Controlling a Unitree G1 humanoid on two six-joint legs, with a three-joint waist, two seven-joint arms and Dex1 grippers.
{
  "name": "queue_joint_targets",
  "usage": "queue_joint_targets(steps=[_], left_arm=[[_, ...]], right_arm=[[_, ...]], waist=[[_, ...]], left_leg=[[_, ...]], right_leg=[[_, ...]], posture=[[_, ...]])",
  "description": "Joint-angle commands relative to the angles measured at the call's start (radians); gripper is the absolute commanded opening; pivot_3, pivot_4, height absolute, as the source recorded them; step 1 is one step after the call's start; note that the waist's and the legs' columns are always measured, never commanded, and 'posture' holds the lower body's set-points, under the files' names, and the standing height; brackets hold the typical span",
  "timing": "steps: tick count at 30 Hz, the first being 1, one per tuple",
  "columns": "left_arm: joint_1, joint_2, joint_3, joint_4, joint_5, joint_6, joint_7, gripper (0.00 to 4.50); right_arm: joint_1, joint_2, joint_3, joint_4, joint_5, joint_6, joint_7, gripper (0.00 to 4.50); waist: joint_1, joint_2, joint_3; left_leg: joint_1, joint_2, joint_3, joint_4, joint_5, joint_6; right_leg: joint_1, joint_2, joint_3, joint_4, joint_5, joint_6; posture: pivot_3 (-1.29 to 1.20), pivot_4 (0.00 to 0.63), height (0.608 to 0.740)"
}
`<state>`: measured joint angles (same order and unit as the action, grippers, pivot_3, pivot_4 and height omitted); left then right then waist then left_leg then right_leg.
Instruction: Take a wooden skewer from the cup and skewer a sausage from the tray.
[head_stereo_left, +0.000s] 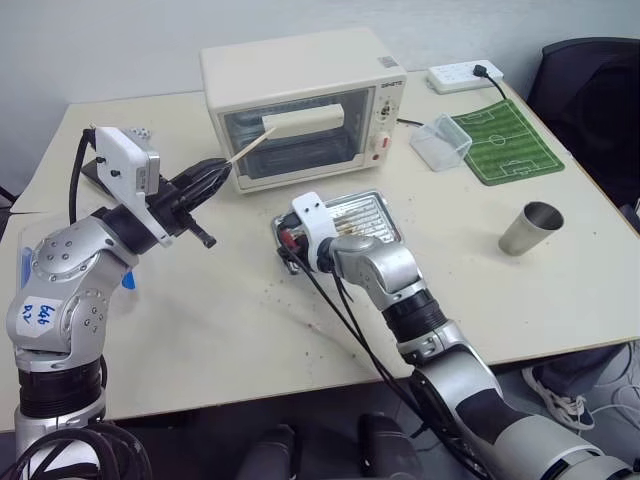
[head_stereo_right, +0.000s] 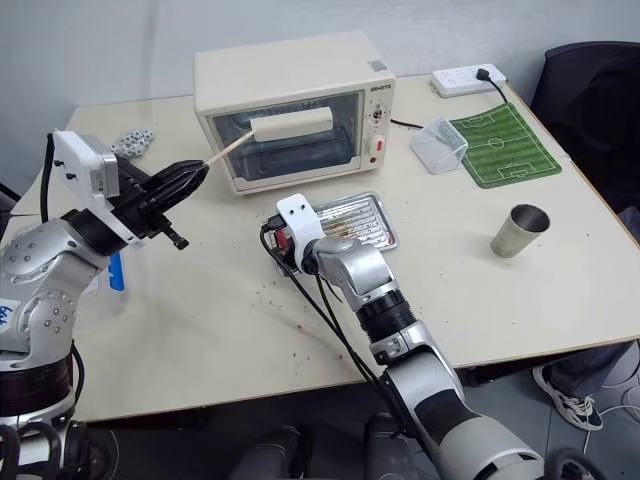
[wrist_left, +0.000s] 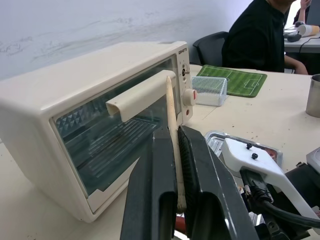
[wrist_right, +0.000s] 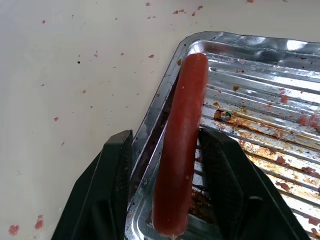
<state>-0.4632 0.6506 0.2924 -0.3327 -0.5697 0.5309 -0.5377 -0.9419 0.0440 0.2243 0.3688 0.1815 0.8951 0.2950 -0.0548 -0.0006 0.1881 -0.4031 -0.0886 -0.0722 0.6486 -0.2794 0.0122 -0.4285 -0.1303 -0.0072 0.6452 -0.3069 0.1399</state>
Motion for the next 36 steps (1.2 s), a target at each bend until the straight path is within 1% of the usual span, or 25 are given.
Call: queue_joint_targets(steps=[1, 2, 5, 6, 7, 8, 9, 10, 13, 16, 18, 19, 23, 25, 26, 27, 29, 32, 36], left_arm=[[-0.024, 0.007, 0.005, -0.002, 0.008, -0.021, -0.002, 0.00], [-0.025, 0.007, 0.004, -0.001, 0.009, -0.021, -0.003, 0.00], [-0.028, 0.007, 0.003, 0.000, 0.010, -0.022, -0.005, 0.00], [-0.029, 0.007, 0.002, 0.000, 0.010, -0.022, -0.005, 0.00], [-0.030, 0.008, 0.002, 0.001, 0.010, -0.023, -0.006, 0.00], [-0.030, 0.008, 0.001, 0.002, 0.010, -0.023, -0.007, 0.00], [-0.030, 0.009, 0.001, 0.003, 0.010, -0.024, -0.008, 0.00], [-0.030, 0.010, 0.001, 0.005, 0.011, -0.026, -0.010, 0.00], [-0.029, 0.010, -0.001, 0.008, 0.011, -0.027, -0.014, 0.00], [-0.025, 0.011, -0.005, 0.008, 0.003, -0.021, -0.023, 0.00], [-0.023, 0.015, -0.008, 0.009, -0.005, -0.015, -0.038, 0.00], [-0.020, 0.022, -0.016, 0.011, -0.010, -0.013, -0.060, 0.00], [-0.017, 0.042, -0.032, 0.020, -0.032, 0.000, -0.131, 0.00], [-0.021, 0.058, -0.039, 0.025, -0.068, 0.034, -0.178, 0.00], [-0.019, 0.076, -0.056, 0.019, -0.080, 0.048, -0.223, 0.00], [-0.016, 0.089, -0.068, 0.015, -0.087, 0.057, -0.255, 0.00], [-0.011, 0.115, -0.091, 0.005, -0.096, 0.065, -0.314, 0.00], [-0.012, 0.167, -0.128, -0.012, -0.135, 0.101, -0.427, 0.00], [-0.032, 0.213, -0.152, -0.021, -0.179, 0.143, -0.519, 0.00]], right_arm=[[0.009, 0.003, 0.000, 0.004, -0.016, -0.021, 0.011, 2.14], [0.011, 0.001, -0.001, 0.012, -0.020, -0.029, 0.013, 2.14], [0.012, -0.001, -0.007, 0.028, -0.028, -0.048, 0.012, 1.58], [0.012, -0.001, -0.010, 0.029, -0.027, -0.050, 0.013, 1.22], [0.011, 0.001, -0.012, 0.031, -0.027, -0.053, 0.014, 1.00], [0.011, 0.002, -0.012, 0.032, -0.027, -0.053, 0.014, 0.63], [0.010, 0.003, -0.013, 0.031, -0.027, -0.053, 0.015, 0.36], [0.010, 0.005, -0.012, 0.029, -0.027, -0.051, 0.016, 0.21], [0.009, 0.008, -0.015, 0.005, -0.023, -0.035, 0.018, 0.20], [0.009, -0.060, -0.010, -0.123, 0.001, 0.015, 0.086, 0.20], [0.007, -0.135, -0.010, -0.221, 0.032, 0.042, 0.168, 0.20], [0.009, -0.234, -0.005, -0.307, 0.065, 0.054, 0.270, 0.20], [0.037, -0.510, 0.012, -0.509, 0.162, 0.093, 0.527, 0.20], [0.072, -0.649, -0.008, -0.595, 0.221, 0.092, 0.652, 0.20], [0.108, -0.735, -0.039, -0.639, 0.254, 0.066, 0.731, 0.20], [0.133, -0.790, -0.060, -0.667, 0.276, 0.047, 0.782, 0.20], [0.174, -0.878, -0.094, -0.700, 0.311, 0.013, 0.855, 0.20], [0.229, -0.992, -0.183, -0.739, 0.385, -0.013, 0.962, 0.20], [0.265, -1.057, -0.235, -0.759, 0.434, -0.033, 1.015, 0.20]], waist=[[0.000, 0.000, 0.000], [0.000, 0.000, 0.000], [0.000, 0.000, 0.000], [0.000, 0.000, 0.000], [0.000, 0.000, 0.000], [0.000, 0.000, 0.000], [0.000, 0.000, 0.000], [0.000, -0.001, 0.000], [0.000, -0.001, 0.000], [0.001, -0.001, 0.000], [0.003, -0.001, 0.000], [0.009, -0.001, 0.000], [0.027, -0.001, 0.000], [0.029, -0.001, 0.000], [0.029, -0.002, 0.000], [0.030, -0.002, 0.000], [0.027, -0.003, 0.000], [0.027, -0.004, 0.001], [0.029, -0.004, 0.001]], left_leg=[[0.000, 0.000, 0.000, 0.000, 0.000, 0.000], [0.000, 0.000, 0.000, 0.000, 0.000, 0.000], [0.000, 0.000, 0.000, 0.000, 0.000, 0.000], [0.000, 0.000, 0.000, 0.000, 0.000, 0.000], [0.000, 0.000, 0.000, 0.000, 0.000, 0.000], [0.000, 0.000, 0.000, 0.000, 0.000, 0.000], [0.000, 0.000, 0.000, 0.000, 0.000, 0.000], [0.000, 0.000, 0.000, 0.000, 0.000, 0.000], [0.000, 0.000, 0.000, 0.000, 0.000, 0.000], [0.000, 0.000, 0.000, 0.000, 0.000, 0.000], [0.000, 0.000, 0.000, 0.000, 0.000, 0.000], [0.000, -0.001, 0.000, 0.000, 0.000, 0.000], [-0.002, -0.002, 0.000, 0.001, -0.001, 0.002], [-0.002, -0.001, 0.000, 0.001, -0.002, 0.002], [-0.002, -0.001, 0.000, 0.001, -0.002, 0.002], [-0.002, -0.001, 0.000, 0.001, -0.002, 0.002], [-0.002, -0.001, 0.000, 0.001, -0.002, 0.003], [-0.001, 0.000, 0.004, 0.002, -0.002, 0.003], [0.000, 0.002, 0.004, 0.002, -0.002, 0.003]], right_leg=[[0.000, 0.000, 0.000, 0.000, 0.000, 0.000], [0.000, 0.000, 0.000, 0.000, 0.000, 0.000], [0.000, 0.000, 0.000, 0.000, 0.000, 0.000], [0.000, 0.000, 0.000, 0.000, 0.000, 0.000], [0.000, 0.000, 0.000, 0.000, 0.000, 0.000], [0.000, 0.000, 0.000, 0.000, 0.000, 0.000], [0.000, 0.000, 0.000, 0.000, 0.000, 0.000], [0.000, 0.000, 0.000, 0.000, 0.000, 0.000], [0.000, 0.000, 0.000, 0.000, 0.000, 0.000], [0.000, 0.000, 0.000, 0.000, 0.000, 0.000], [0.000, 0.000, 0.000, 0.000, 0.000, 0.000], [0.000, -0.001, 0.000, 0.000, 0.000, 0.000], [0.000, -0.001, -0.001, -0.002, 0.000, 0.000], [0.001, -0.001, -0.001, -0.003, 0.000, 0.000], [0.001, -0.001, -0.001, -0.004, 0.000, 0.000], [0.001, -0.001, -0.002, -0.005, 0.000, 0.000], [0.001, -0.001, -0.002, -0.008, 0.000, 0.000], [0.001, -0.002, 0.000, -0.009, 0.000, 0.000], [0.002, -0.001, -0.001, -0.009, 0.000, 0.000]], posture=[[0.00, 0.150, 0.740], [0.00, 0.150, 0.740], [0.00, 0.150, 0.740], [0.00, 0.150, 0.740], [0.00, 0.150, 0.740], [0.00, 0.150, 0.740], [0.00, 0.150, 0.740], [0.00, 0.150, 0.740], [0.00, 0.150, 0.740], [0.00, 0.150, 0.740], [0.00, 0.150, 0.740], [0.00, 0.150, 0.740], [0.00, 0.150, 0.740], [0.00, 0.150, 0.740], [0.00, 0.150, 0.740], [0.00, 0.150, 0.740], [0.00, 0.150, 0.740], [0.00, 0.150, 0.740], [0.00, 0.150, 0.740]])
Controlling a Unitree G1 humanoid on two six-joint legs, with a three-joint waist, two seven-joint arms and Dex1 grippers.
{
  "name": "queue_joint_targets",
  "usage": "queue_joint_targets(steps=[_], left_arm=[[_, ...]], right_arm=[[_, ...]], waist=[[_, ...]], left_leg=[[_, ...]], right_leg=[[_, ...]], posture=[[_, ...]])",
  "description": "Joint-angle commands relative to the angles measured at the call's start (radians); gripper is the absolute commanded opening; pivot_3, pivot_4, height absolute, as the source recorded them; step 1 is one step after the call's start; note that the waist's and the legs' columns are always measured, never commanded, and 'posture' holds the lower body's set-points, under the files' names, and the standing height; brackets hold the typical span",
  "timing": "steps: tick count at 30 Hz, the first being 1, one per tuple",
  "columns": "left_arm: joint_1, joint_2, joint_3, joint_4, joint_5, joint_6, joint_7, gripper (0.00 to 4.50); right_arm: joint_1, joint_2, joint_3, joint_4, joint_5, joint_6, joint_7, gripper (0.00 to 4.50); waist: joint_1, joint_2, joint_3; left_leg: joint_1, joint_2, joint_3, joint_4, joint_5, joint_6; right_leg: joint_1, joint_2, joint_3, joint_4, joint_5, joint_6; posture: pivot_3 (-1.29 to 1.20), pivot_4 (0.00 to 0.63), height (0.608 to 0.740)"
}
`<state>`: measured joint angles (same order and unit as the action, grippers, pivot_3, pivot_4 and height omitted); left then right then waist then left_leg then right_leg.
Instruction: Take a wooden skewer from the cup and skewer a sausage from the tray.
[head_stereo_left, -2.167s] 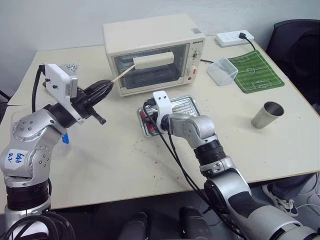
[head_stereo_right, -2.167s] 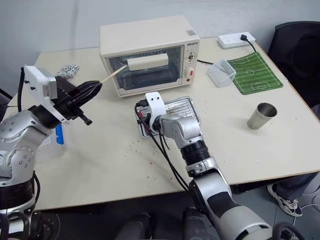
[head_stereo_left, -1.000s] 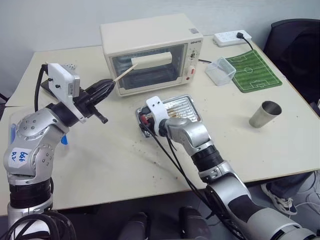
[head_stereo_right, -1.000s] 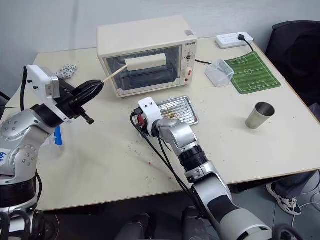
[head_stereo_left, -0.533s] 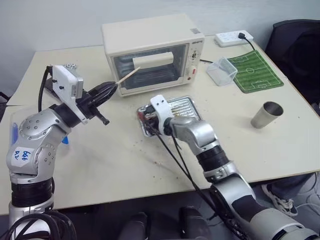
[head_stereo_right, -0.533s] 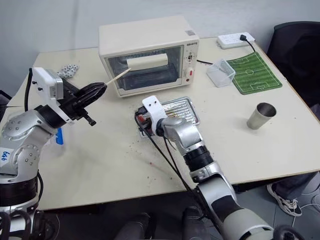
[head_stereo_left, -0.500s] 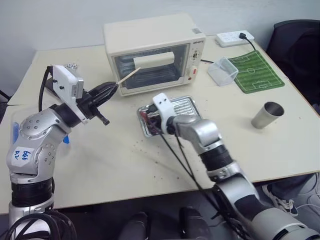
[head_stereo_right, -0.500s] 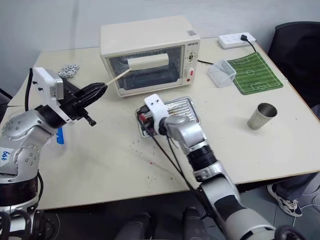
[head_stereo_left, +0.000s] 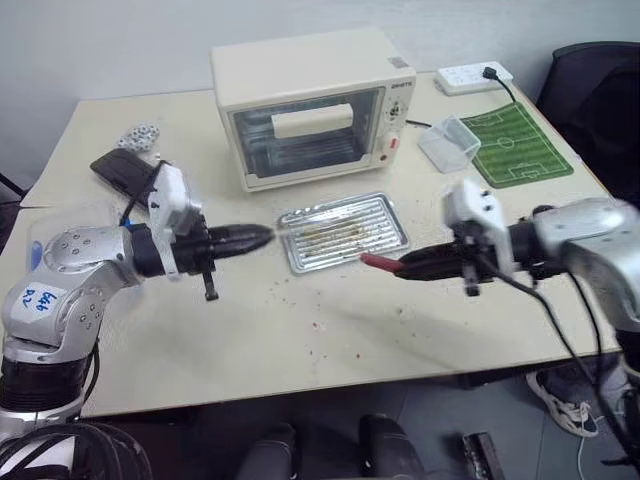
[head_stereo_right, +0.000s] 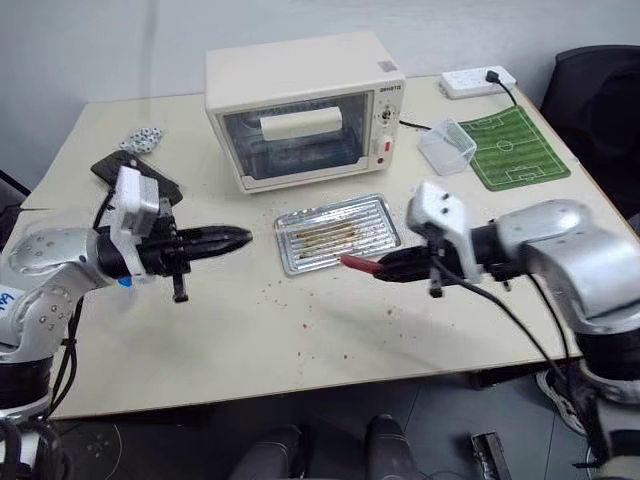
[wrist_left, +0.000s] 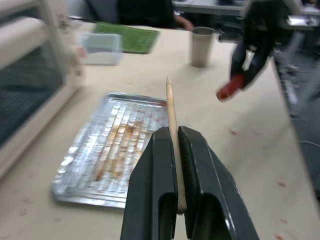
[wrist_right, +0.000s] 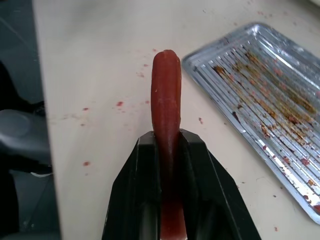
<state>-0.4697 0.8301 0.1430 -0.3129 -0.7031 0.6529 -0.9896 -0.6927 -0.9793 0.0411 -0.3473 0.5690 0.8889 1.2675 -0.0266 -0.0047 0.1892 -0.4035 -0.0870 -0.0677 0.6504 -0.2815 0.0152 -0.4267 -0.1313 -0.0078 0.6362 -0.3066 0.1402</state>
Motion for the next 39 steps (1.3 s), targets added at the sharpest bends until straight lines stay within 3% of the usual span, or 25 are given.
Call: queue_joint_targets(steps=[1, 11, 25, 39], left_arm=[[-0.029, 0.041, -0.008, -0.044, -0.051, 0.027, -0.083, 0.00], [-0.117, 0.010, -0.068, -0.061, -0.082, 0.065, -0.127, 0.00], [-0.095, 0.033, -0.048, -0.047, -0.058, 0.045, -0.158, 0.00], [-0.101, 0.007, -0.065, -0.040, -0.032, 0.017, -0.144, 0.00]], right_arm=[[0.024, -0.043, -0.060, -0.048, 0.054, -0.029, 0.048, 0.20], [0.058, -0.056, -0.073, -0.101, 0.097, -0.021, 0.010, 0.20], [0.082, -0.085, -0.079, -0.067, 0.086, -0.047, -0.008, 0.20], [0.054, -0.078, -0.089, -0.120, 0.172, 0.007, -0.044, 0.20]], waist=[[0.001, 0.000, 0.000], [0.023, -0.001, 0.001], [0.027, -0.001, 0.001], [0.027, -0.001, 0.001]], left_leg=[[0.000, 0.000, 0.000, 0.000, 0.000, 0.000], [-0.001, -0.001, 0.000, 0.001, 0.000, 0.001], [-0.001, -0.001, 0.000, 0.002, -0.001, 0.001], [-0.001, -0.001, 0.000, 0.003, -0.001, 0.001]], right_leg=[[0.000, 0.000, 0.000, 0.000, 0.000, 0.000], [0.000, -0.001, 0.000, 0.000, 0.000, 0.000], [0.000, -0.001, 0.000, 0.000, 0.000, 0.000], [0.000, -0.001, 0.000, 0.000, 0.000, 0.000]], posture=[[0.00, 0.150, 0.740], [0.00, 0.150, 0.740], [0.00, 0.150, 0.740], [0.00, 0.150, 0.740]])
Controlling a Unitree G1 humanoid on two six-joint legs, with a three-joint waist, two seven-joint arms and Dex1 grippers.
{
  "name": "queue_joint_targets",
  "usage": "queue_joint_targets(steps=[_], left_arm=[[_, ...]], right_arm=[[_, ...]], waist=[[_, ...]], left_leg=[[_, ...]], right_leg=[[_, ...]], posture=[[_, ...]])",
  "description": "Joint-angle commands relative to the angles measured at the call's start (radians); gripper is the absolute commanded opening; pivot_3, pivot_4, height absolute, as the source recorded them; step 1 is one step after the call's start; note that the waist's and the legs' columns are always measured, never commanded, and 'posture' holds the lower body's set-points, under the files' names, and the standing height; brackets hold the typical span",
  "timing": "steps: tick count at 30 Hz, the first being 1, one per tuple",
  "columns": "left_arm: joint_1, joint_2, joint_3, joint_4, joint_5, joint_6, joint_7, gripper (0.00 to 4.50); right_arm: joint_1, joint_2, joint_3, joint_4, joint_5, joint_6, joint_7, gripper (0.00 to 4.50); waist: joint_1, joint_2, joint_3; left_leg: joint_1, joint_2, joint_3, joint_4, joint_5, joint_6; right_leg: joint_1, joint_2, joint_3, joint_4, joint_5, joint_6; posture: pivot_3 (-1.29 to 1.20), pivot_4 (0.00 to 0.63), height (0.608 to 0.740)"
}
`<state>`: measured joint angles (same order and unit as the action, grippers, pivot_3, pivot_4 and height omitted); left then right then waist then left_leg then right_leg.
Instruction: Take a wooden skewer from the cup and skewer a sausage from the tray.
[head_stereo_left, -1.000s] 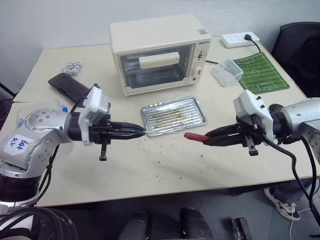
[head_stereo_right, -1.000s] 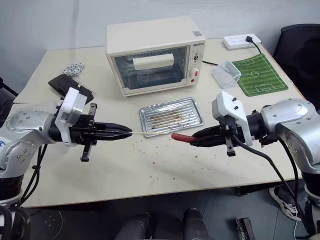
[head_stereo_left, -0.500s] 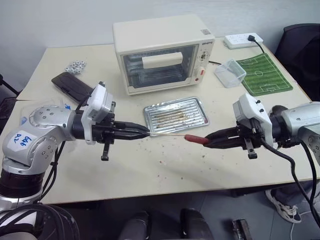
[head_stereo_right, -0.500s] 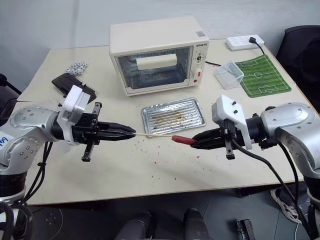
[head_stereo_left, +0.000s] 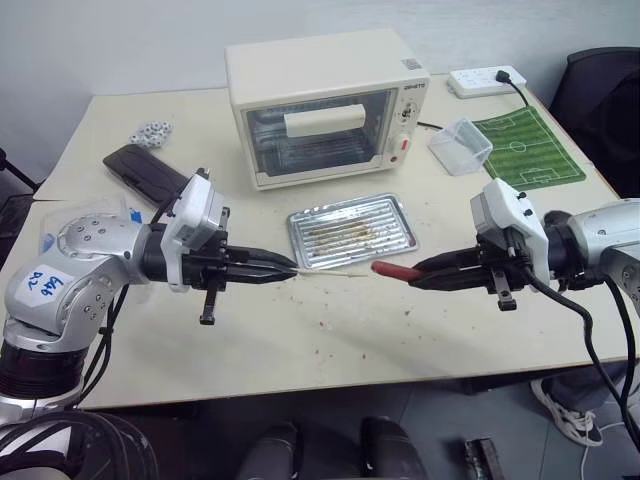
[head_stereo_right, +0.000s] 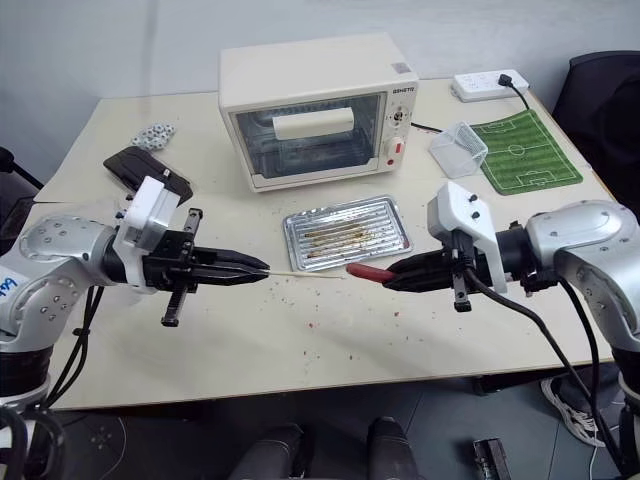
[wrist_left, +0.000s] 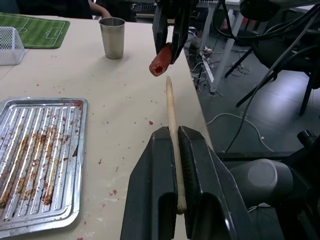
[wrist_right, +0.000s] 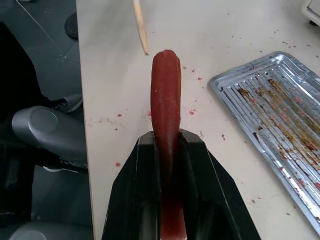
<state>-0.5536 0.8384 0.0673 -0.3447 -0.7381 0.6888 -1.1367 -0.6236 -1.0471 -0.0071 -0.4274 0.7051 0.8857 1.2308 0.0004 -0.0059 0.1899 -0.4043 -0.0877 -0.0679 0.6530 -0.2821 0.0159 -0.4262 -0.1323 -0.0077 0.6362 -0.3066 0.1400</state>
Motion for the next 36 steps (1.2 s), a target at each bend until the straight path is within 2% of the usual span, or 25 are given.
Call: queue_joint_targets(steps=[1, 18, 29, 35, 36], left_arm=[[-0.018, -0.001, 0.011, -0.007, 0.004, -0.019, 0.003, 0.00], [-0.057, -0.019, -0.013, 0.011, 0.022, -0.032, -0.012, 0.00], [-0.069, -0.070, -0.084, 0.004, 0.050, -0.053, -0.031, 0.00], [-0.070, -0.077, -0.092, 0.028, 0.077, -0.077, -0.041, 0.00], [-0.065, -0.074, -0.087, 0.031, 0.082, -0.079, -0.038, 0.00]], right_arm=[[-0.015, -0.011, -0.042, -0.043, 0.042, 0.014, -0.010, 0.20], [0.016, -0.019, -0.053, -0.087, 0.092, 0.030, -0.050, 0.20], [-0.075, 0.026, -0.004, -0.122, 0.110, 0.025, -0.072, 0.20], [-0.076, 0.028, -0.003, -0.131, 0.121, 0.042, -0.067, 0.20], [-0.075, 0.029, -0.008, -0.125, 0.125, 0.048, -0.070, 0.90]], waist=[[0.000, 0.000, 0.000], [0.000, 0.000, 0.000], [0.000, 0.000, 0.000], [0.001, 0.000, 0.000], [0.000, 0.000, 0.000]], left_leg=[[0.000, 0.000, 0.000, 0.000, 0.000, 0.000], [0.000, 0.000, 0.000, 0.001, 0.000, 0.000], [0.000, 0.000, 0.000, 0.002, 0.000, 0.000], [0.000, 0.000, 0.000, 0.003, 0.000, 0.001], [0.000, 0.000, 0.000, 0.003, 0.000, 0.001]], right_leg=[[0.000, 0.000, 0.000, 0.000, 0.000, 0.000], [0.000, 0.000, 0.000, 0.001, 0.000, 0.000], [0.000, 0.000, 0.000, 0.001, 0.000, 0.000], [0.001, 0.000, 0.000, 0.001, 0.000, 0.000], [0.001, 0.000, 0.000, 0.001, 0.000, 0.000]], posture=[[0.00, 0.150, 0.740], [0.00, 0.150, 0.740], [0.00, 0.150, 0.740], [0.00, 0.150, 0.740], [0.00, 0.150, 0.740]])
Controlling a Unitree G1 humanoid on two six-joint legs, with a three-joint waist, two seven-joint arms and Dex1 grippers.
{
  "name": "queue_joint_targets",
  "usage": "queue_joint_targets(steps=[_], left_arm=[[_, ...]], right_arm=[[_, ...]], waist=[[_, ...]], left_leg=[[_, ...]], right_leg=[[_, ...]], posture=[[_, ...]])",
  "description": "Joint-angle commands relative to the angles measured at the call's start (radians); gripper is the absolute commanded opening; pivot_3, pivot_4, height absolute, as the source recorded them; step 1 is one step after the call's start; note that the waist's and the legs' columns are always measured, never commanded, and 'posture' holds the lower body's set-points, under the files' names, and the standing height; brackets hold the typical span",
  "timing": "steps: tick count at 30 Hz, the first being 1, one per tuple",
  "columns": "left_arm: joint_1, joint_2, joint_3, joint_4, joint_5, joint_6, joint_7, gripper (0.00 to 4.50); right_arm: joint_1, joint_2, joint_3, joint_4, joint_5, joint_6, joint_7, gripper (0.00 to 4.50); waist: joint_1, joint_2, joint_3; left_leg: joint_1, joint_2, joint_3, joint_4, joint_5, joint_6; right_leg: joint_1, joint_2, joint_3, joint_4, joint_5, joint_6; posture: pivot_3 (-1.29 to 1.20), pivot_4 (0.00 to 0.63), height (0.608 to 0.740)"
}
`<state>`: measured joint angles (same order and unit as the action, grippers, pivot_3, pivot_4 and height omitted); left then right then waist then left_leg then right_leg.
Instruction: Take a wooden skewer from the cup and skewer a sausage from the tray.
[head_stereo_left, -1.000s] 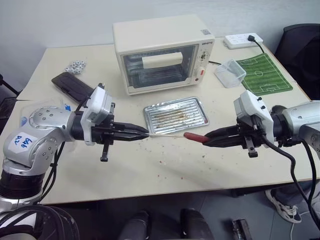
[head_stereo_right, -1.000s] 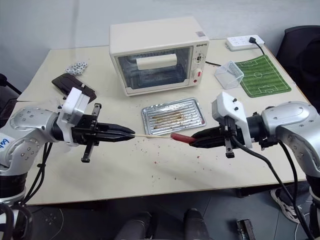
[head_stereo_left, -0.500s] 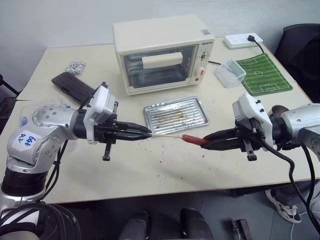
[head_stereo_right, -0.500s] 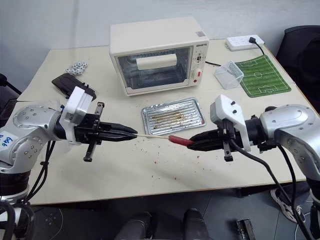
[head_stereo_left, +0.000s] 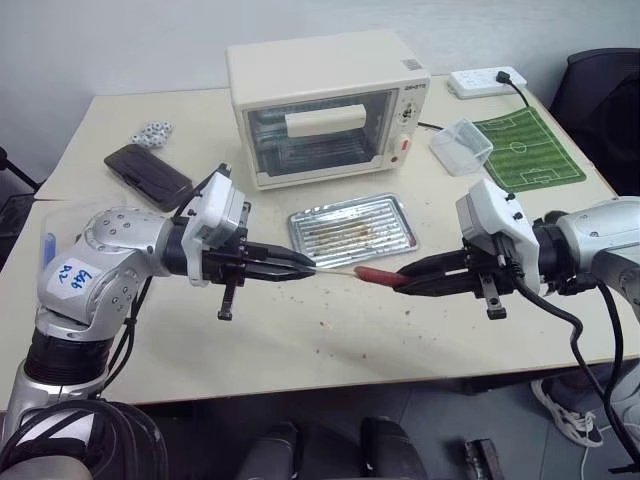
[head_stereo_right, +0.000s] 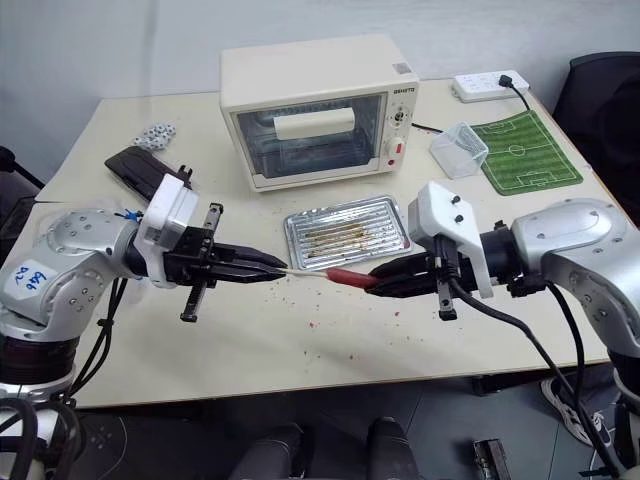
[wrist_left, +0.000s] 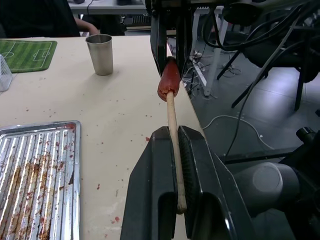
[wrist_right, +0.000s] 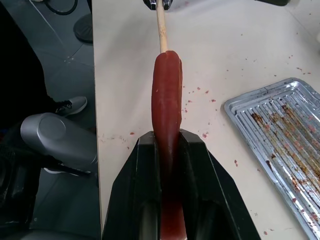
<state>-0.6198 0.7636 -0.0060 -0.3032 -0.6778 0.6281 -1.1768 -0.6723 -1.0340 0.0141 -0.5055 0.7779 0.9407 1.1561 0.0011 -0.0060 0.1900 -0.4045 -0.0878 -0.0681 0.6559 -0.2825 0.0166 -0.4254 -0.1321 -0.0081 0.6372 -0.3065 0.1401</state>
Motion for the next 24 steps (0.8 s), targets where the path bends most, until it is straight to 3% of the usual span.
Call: queue_joint_targets(steps=[1, 8, 13, 15, 19, 24], left_arm=[[0.014, 0.005, -0.003, -0.011, 0.026, -0.020, 0.012, 0.00], [0.160, 0.024, 0.156, -0.109, 0.000, 0.013, 0.168, 0.00], [0.331, 0.004, 0.381, -0.270, -0.057, 0.098, 0.377, 0.00], [0.417, -0.054, 0.502, -0.353, -0.046, 0.130, 0.534, 0.00], [0.564, -0.179, 0.679, -0.480, 0.056, 0.153, 0.805, 0.00], [0.688, -0.296, 0.773, -0.504, 0.185, 0.128, 1.004, 0.00]], right_arm=[[-0.024, 0.015, -0.037, -0.035, 0.051, -0.006, 0.000, 1.06], [-0.049, 0.001, -0.103, 0.088, -0.009, -0.038, -0.068, 3.23], [-0.175, 0.050, -0.166, 0.222, 0.033, 0.031, -0.175, 3.23], [-0.209, 0.092, -0.210, 0.252, 0.100, 0.105, -0.234, 3.23], [-0.180, 0.133, -0.245, 0.201, 0.170, 0.158, -0.282, 4.47], [-0.153, 0.170, -0.234, 0.140, 0.232, 0.161, -0.298, 4.47]], waist=[[-0.001, 0.000, 0.000], [-0.002, 0.000, 0.000], [-0.002, 0.000, 0.000], [-0.001, 0.000, 0.000], [0.001, 0.000, 0.000], [0.012, -0.001, -0.001]], left_leg=[[0.000, 0.000, 0.000, 0.000, 0.000, 0.000], [0.000, 0.000, 0.000, 0.000, 0.000, 0.000], [0.000, 0.001, 0.000, 0.000, -0.001, 0.000], [0.000, 0.003, 0.000, 0.000, -0.001, -0.001], [0.000, 0.004, -0.001, 0.000, -0.001, -0.002], [0.000, 0.003, 0.001, 0.002, -0.002, -0.001]], right_leg=[[0.000, 0.000, 0.000, 0.000, 0.000, 0.000], [0.000, 0.000, 0.000, 0.000, 0.000, 0.000], [-0.001, 0.000, 0.003, 0.000, 0.000, 0.000], [0.000, 0.000, 0.004, 0.000, 0.000, 0.000], [0.000, 0.001, 0.008, -0.001, 0.000, -0.001], [0.000, 0.002, 0.008, 0.000, 0.001, -0.001]], posture=[[0.00, 0.150, 0.740], [0.00, 0.150, 0.740], [0.00, 0.150, 0.740], [0.00, 0.150, 0.740], [0.00, 0.150, 0.740], [0.00, 0.150, 0.740]])
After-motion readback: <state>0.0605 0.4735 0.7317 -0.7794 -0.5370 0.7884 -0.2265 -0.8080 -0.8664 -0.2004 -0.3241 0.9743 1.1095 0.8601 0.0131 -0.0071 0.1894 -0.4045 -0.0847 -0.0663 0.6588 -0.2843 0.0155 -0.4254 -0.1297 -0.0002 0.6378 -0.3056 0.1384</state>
